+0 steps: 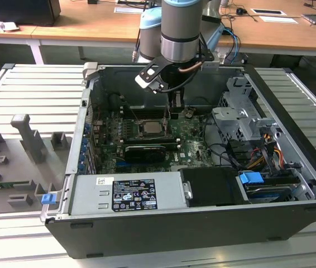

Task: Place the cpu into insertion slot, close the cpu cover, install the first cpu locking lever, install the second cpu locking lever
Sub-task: 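Close the cpu cover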

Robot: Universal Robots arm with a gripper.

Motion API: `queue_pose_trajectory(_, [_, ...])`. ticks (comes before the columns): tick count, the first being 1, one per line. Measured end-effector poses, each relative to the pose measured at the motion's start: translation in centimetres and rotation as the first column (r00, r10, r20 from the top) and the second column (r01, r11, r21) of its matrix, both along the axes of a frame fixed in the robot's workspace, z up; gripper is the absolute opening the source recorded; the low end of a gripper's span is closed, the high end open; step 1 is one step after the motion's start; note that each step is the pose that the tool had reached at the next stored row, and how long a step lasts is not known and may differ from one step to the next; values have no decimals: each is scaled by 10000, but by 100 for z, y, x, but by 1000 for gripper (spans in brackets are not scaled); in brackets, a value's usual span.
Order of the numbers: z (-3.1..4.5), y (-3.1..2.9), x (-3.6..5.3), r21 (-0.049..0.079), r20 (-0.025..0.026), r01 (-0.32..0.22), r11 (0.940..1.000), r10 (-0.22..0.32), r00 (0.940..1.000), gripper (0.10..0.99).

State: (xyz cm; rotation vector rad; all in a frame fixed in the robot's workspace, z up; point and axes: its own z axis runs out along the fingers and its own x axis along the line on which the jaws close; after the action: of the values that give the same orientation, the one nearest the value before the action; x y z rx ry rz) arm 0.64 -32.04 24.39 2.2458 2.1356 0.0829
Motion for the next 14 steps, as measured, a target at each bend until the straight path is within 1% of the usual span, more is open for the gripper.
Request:
queue_pose_trajectory(4, [1, 0, -48, -2, -1, 1, 10000, -1, 10000, 106])
queue_pose_trajectory(14, [0, 0, -129, -1, -1, 1, 10000, -1, 10000, 106])
